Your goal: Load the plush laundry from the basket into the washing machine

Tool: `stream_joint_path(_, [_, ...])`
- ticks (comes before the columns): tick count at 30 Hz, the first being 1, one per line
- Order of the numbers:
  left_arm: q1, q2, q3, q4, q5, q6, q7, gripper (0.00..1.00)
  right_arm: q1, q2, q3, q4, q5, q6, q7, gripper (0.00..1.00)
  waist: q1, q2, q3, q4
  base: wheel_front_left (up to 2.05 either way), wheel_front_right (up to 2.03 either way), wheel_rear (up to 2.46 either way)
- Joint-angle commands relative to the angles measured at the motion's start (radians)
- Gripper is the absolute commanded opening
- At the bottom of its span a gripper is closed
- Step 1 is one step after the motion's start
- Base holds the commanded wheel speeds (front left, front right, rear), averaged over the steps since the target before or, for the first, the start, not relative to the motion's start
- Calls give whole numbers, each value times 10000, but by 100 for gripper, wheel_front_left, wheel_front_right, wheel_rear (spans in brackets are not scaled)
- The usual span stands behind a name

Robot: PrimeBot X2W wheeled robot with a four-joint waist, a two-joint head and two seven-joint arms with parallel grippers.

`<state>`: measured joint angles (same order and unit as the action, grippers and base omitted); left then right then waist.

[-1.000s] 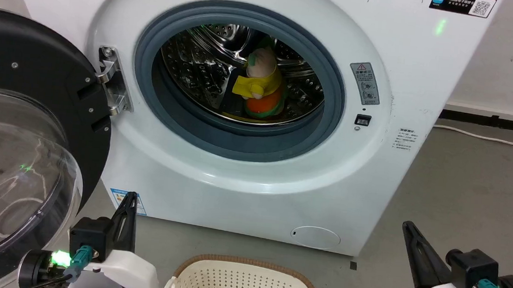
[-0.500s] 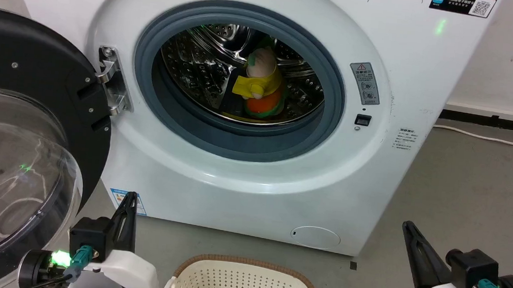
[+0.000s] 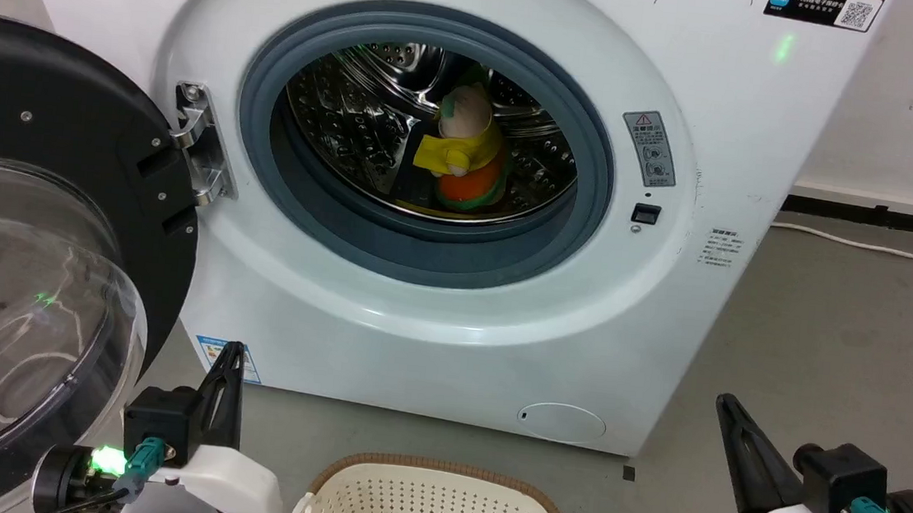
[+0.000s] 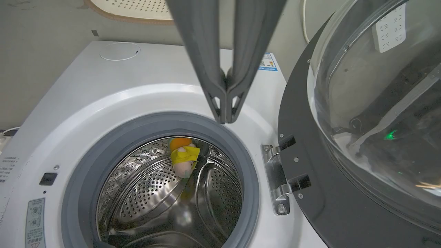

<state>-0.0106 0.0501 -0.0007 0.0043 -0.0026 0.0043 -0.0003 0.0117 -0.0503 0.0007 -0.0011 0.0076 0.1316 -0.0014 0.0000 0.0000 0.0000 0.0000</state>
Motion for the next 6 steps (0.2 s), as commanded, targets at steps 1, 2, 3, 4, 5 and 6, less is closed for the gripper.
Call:
stream_joint_path(1, [106, 1, 7, -43, 26, -43, 3, 0, -117, 1, -7, 11, -76, -9, 14, 0, 0, 0, 0, 0, 0, 0, 0])
stream_joint_path(2, [106, 1, 7, -43, 26, -43, 3, 0, -117, 1, -7, 11, -76, -9, 14, 0, 0, 0, 0, 0, 0, 0, 0])
stream_joint_path(3, [106, 1, 7, -43, 26, -43, 3, 0, -117, 1, -7, 11, -76, -9, 14, 0, 0, 0, 0, 0, 0, 0, 0])
stream_joint_path(4, [106, 1, 7, -43, 26, -43, 3, 0, -117, 1, -7, 11, -76, -9, 14, 0, 0, 0, 0, 0, 0, 0, 0])
stream_joint_path(5, [106, 1, 7, -43, 26, -43, 3, 0, -117, 1, -7, 11, -76, -9, 14, 0, 0, 0, 0, 0, 0, 0, 0])
stream_joint_path(6, [106, 1, 7, -43, 26, -43, 3, 0, -117, 1, -7, 11, -76, -9, 14, 0, 0, 0, 0, 0, 0, 0, 0])
